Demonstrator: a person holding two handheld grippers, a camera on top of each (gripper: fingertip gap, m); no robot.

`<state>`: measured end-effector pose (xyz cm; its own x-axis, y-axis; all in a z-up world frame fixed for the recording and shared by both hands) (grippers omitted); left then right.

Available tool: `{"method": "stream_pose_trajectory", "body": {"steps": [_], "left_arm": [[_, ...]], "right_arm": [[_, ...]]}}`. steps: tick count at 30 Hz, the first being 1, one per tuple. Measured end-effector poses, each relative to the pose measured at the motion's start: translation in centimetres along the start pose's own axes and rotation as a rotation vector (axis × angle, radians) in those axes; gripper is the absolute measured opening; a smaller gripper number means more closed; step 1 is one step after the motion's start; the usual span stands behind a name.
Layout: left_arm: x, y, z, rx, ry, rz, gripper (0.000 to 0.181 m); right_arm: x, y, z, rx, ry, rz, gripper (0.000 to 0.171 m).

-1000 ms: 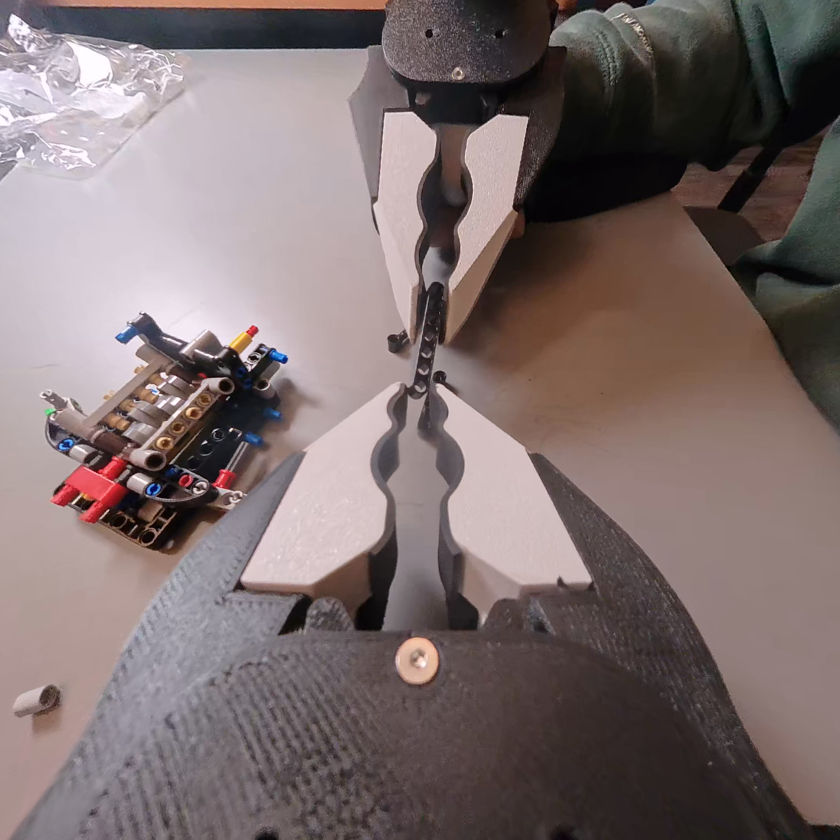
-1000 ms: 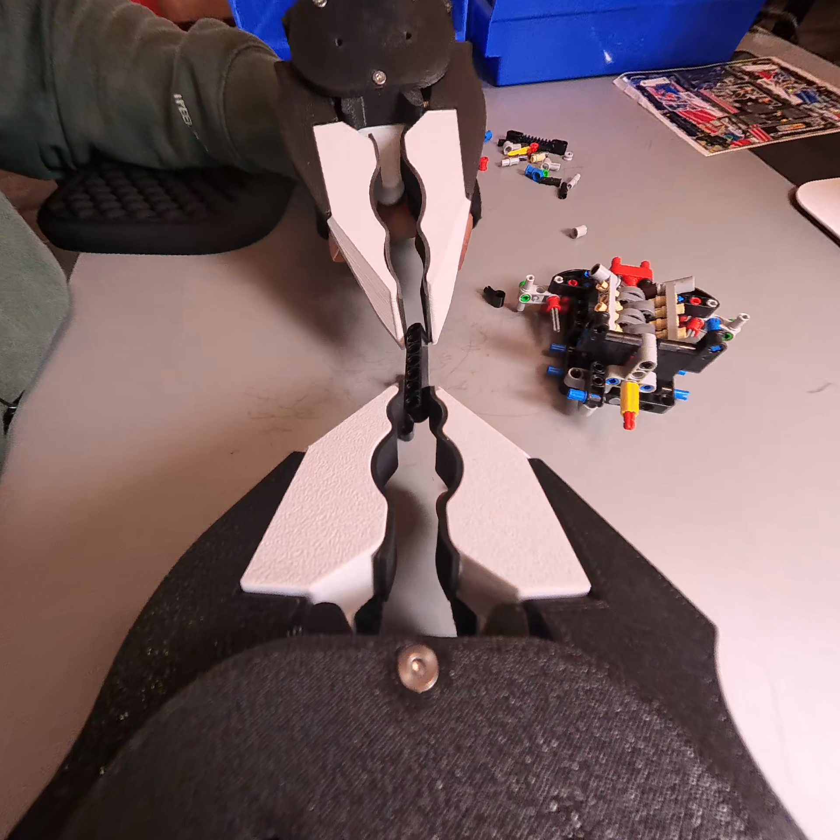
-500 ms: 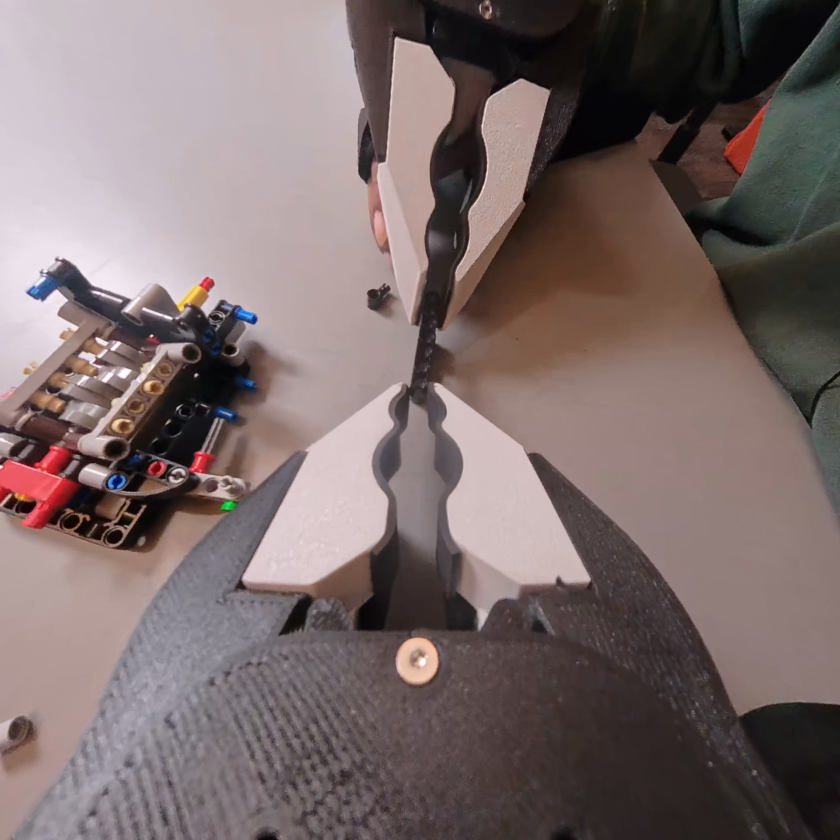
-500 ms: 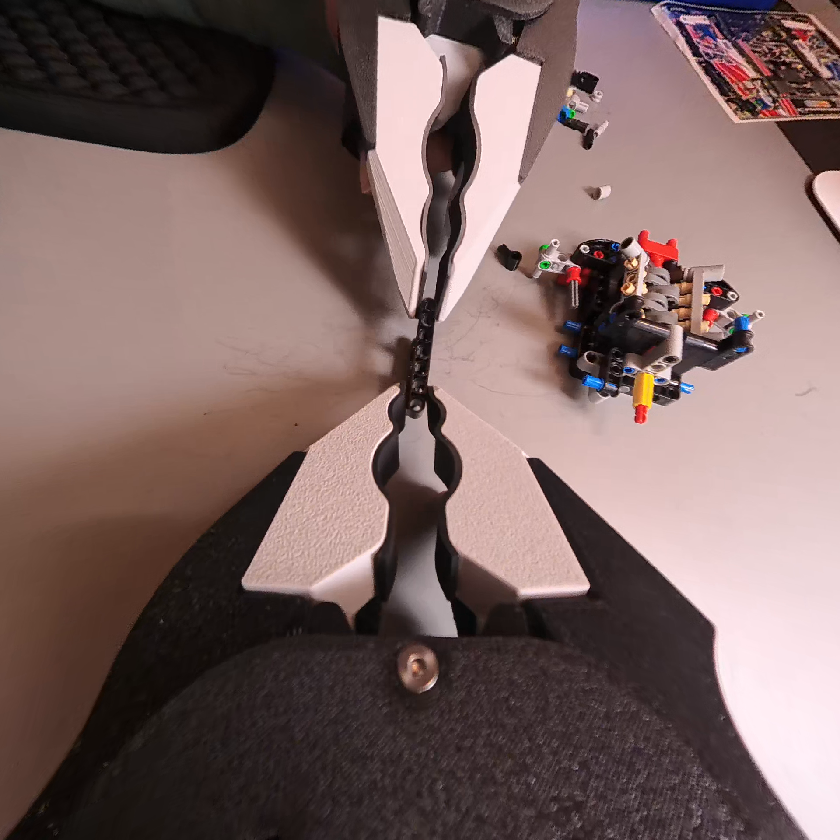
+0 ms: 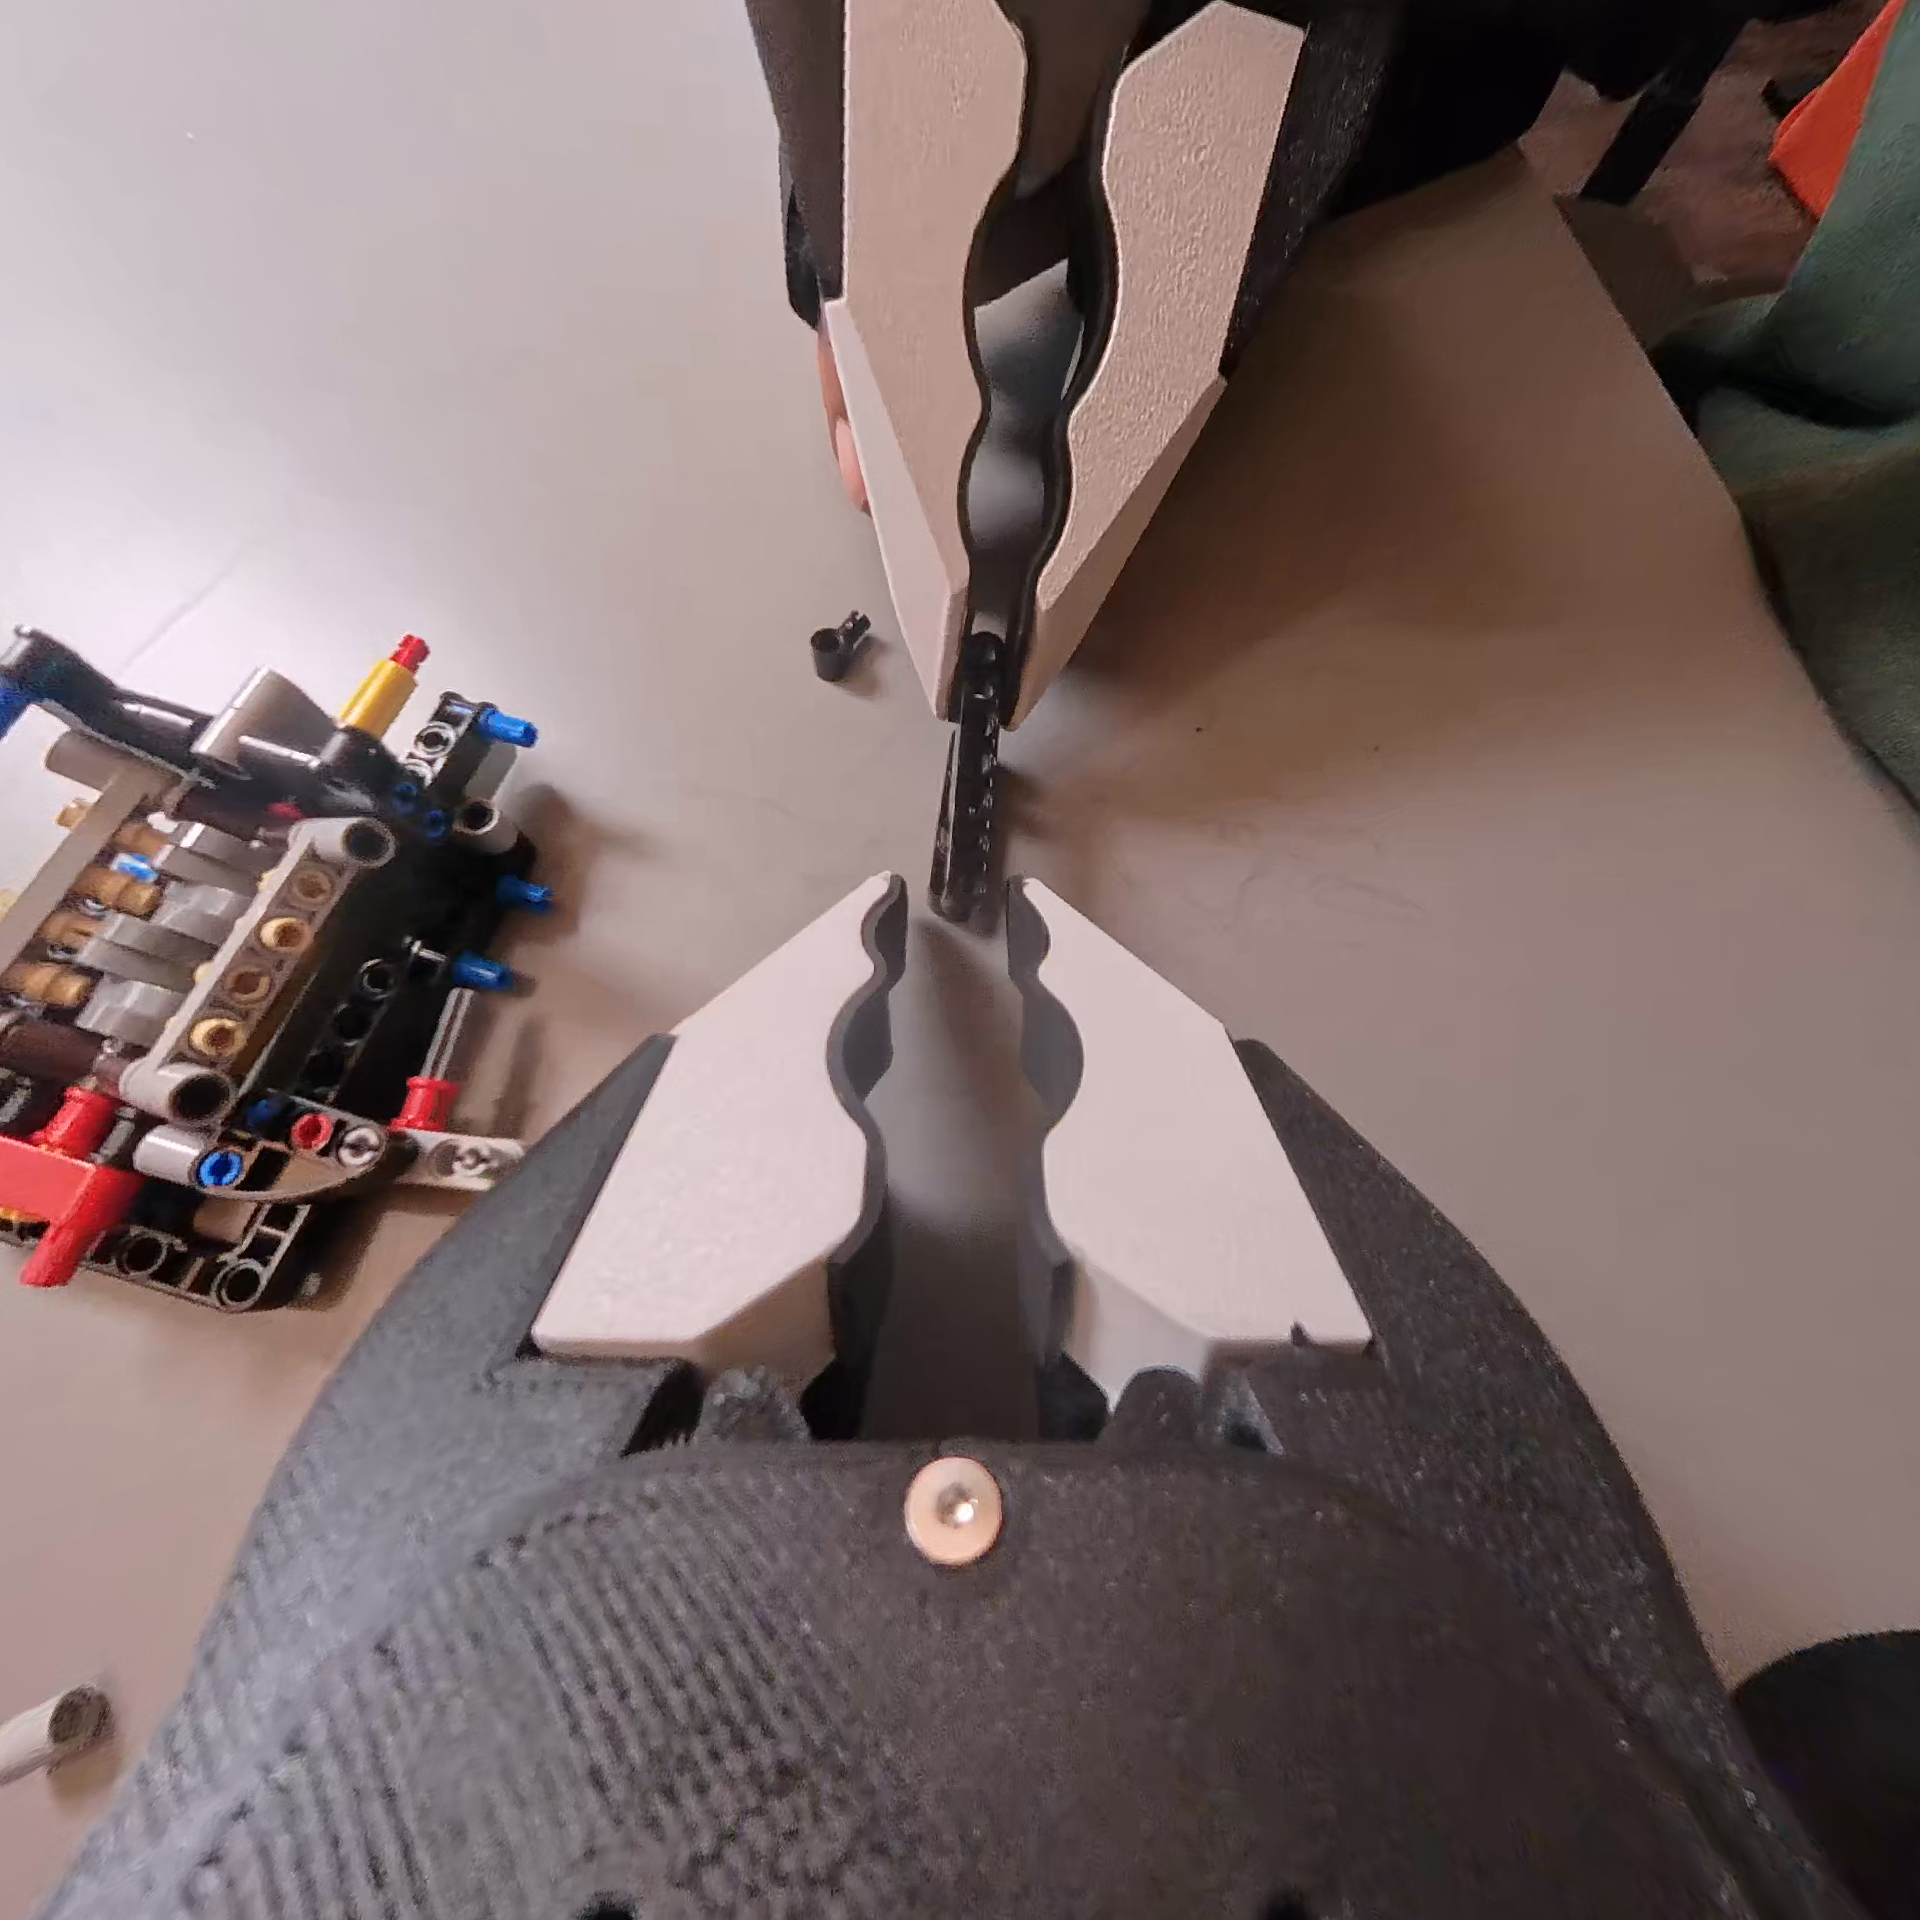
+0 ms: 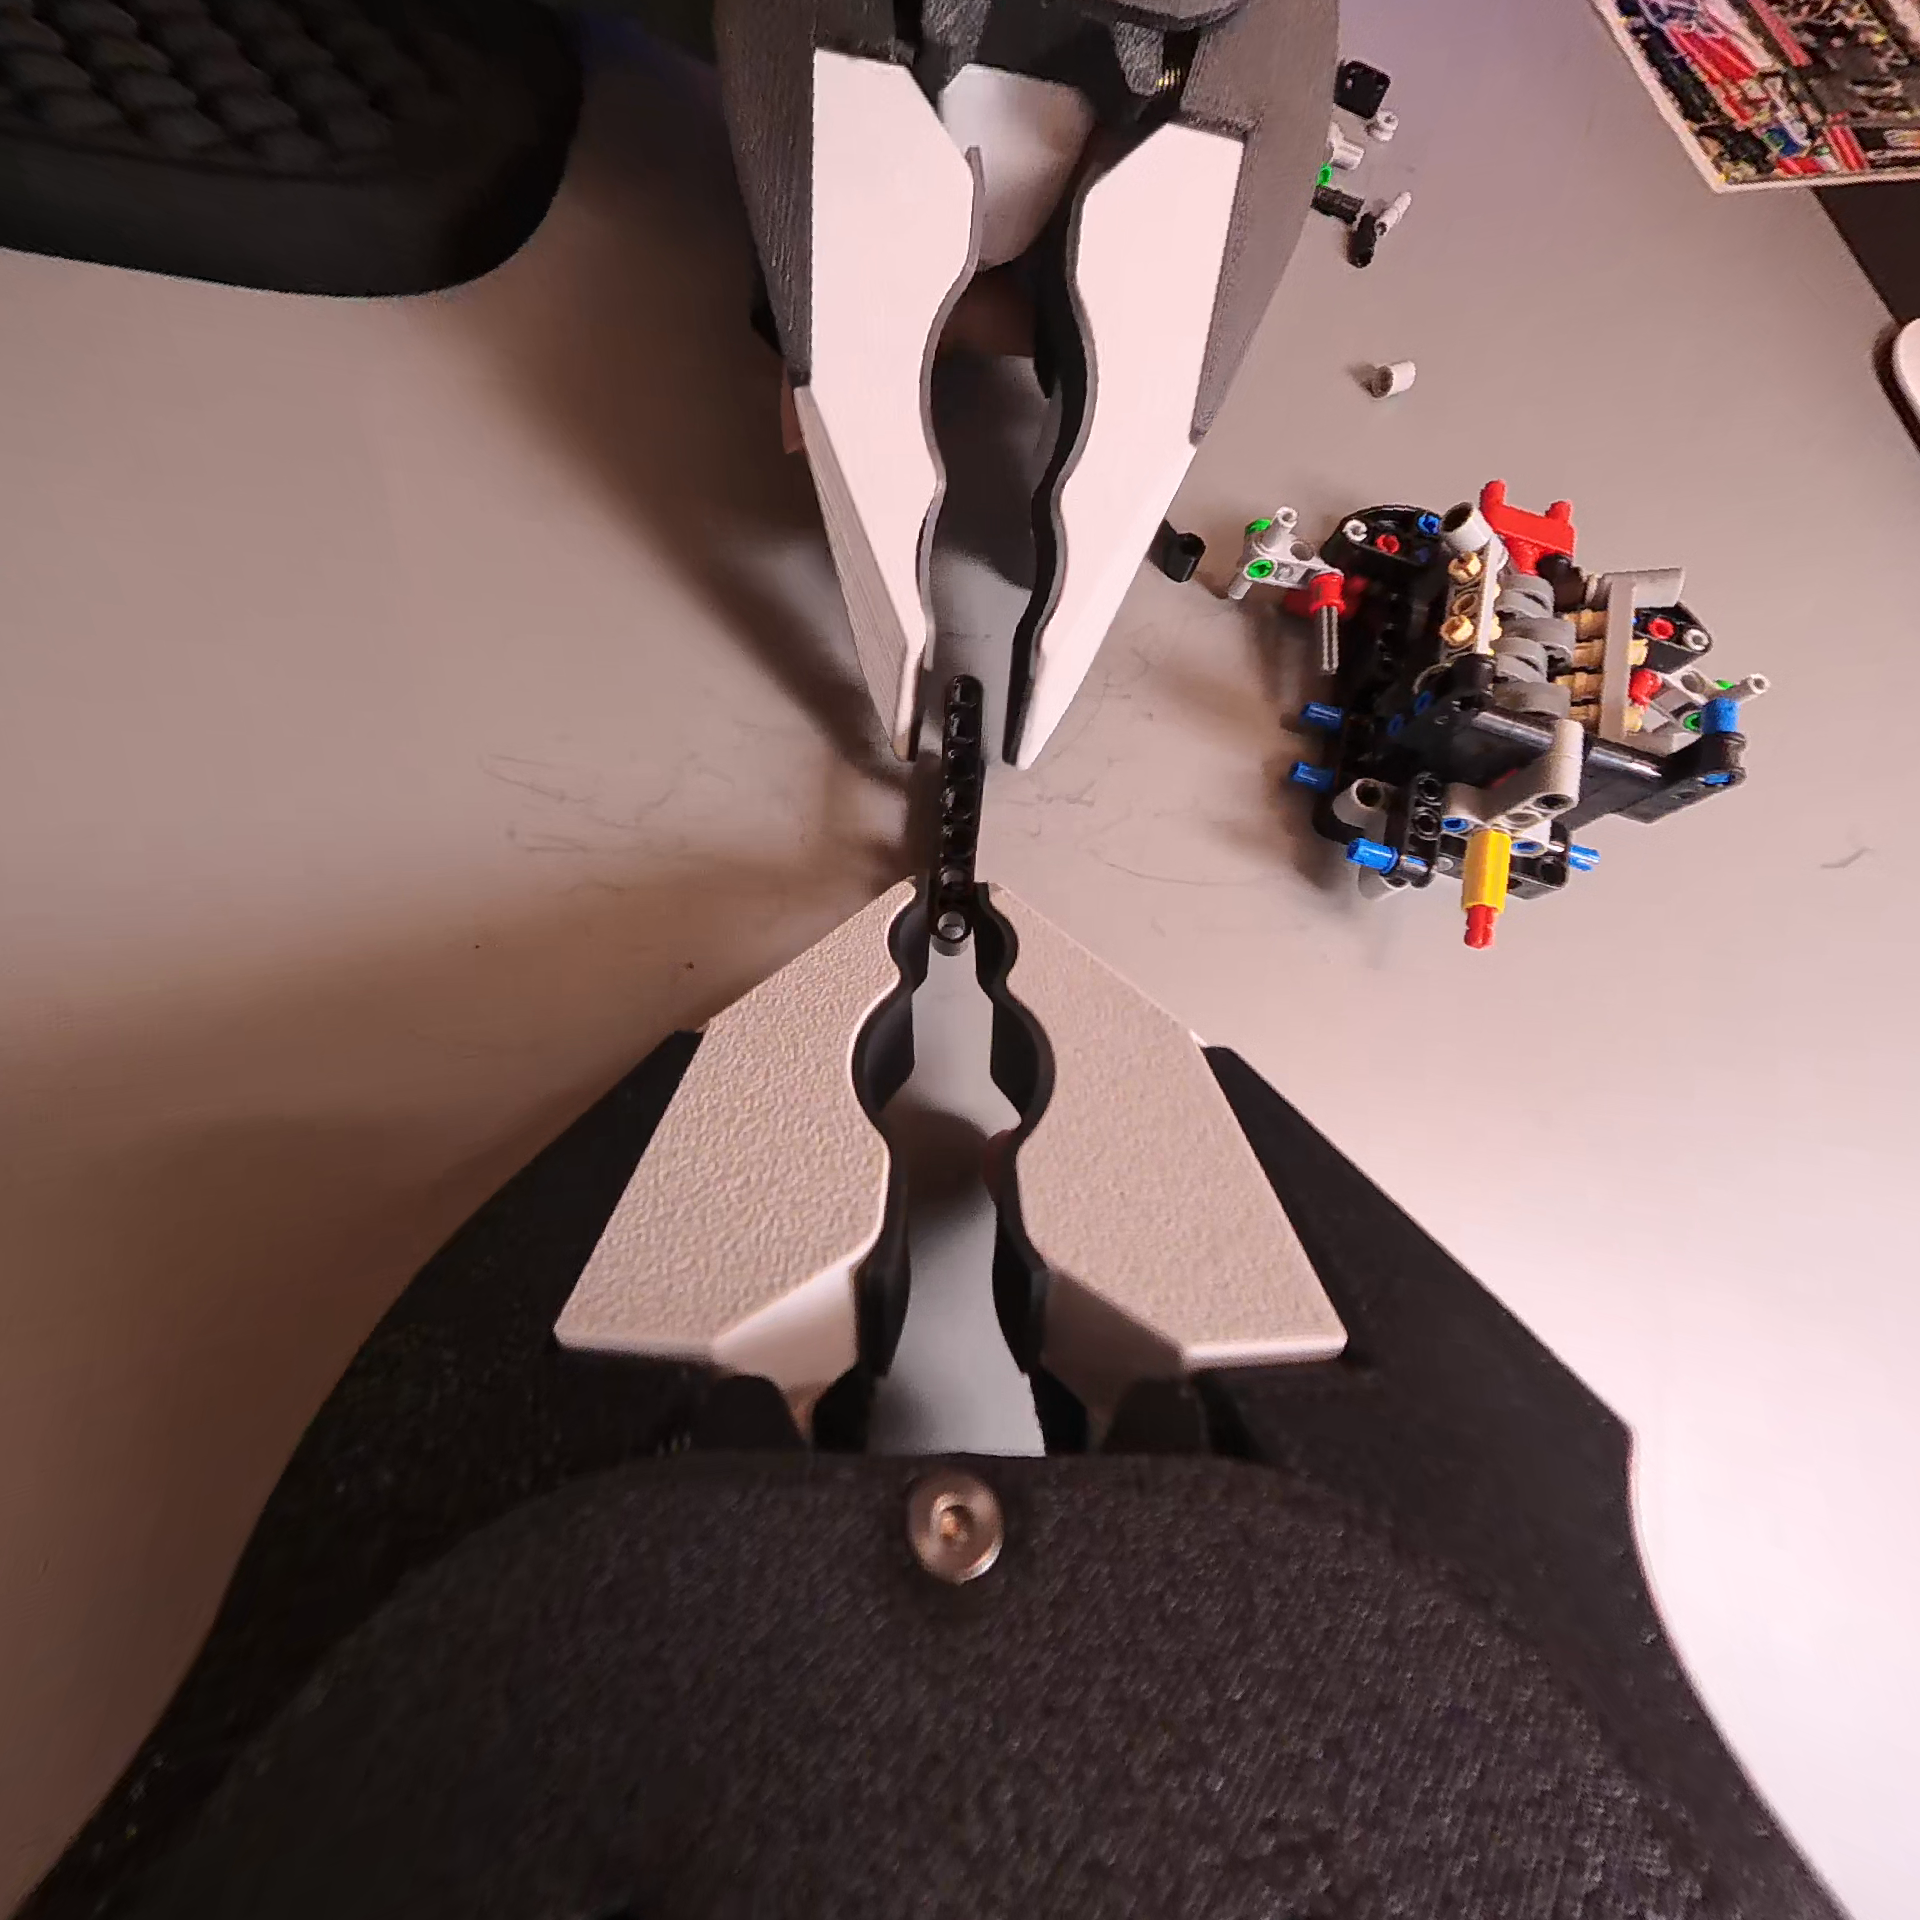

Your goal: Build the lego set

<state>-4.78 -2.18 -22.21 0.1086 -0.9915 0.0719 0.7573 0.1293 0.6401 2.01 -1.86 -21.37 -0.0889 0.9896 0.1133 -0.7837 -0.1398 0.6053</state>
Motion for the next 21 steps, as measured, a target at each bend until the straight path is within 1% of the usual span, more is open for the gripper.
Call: {"method": "stream_pose_trajectory", "body": {"steps": [4,7,10,12,16,21], "left_arm": [[0.3,0.0,-0.6,-0.038,0.031,-0.028,0.010],[0.6,0.2,-0.8,-0.043,0.050,-0.035,0.009],[0.8,0.2,-0.9,-0.038,0.045,-0.035,0.012],[0.8,0.2,-0.7,-0.035,0.051,-0.036,0.018],[0.9,0.7,0.4,0.031,0.048,-0.020,0.019],[0.6,0.9,1.0,0.068,0.078,-0.010,0.014]], "right_arm": [[0.0,-0.1,0.1,0.004,0.010,-0.008,0.006],[0.0,-0.2,0.2,0.003,0.024,-0.009,0.006],[-0.2,-0.2,0.3,0.012,0.041,-0.008,0.006],[-0.1,-0.2,0.3,0.018,0.047,0.000,0.006],[0.1,0.0,0.2,0.024,0.084,0.012,0.005],[0.5,0.0,0.0,0.017,0.138,0.020,0.005]]}}
Point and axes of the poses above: each gripper's, where its closed fingertips meet, z back along the fingers, y out of its top, x = y × z across the jaws, the point moved 3 cm from there along z, back along the fingers, and after that the axes turned 12 degrees about -x, right-handed, at the moved point
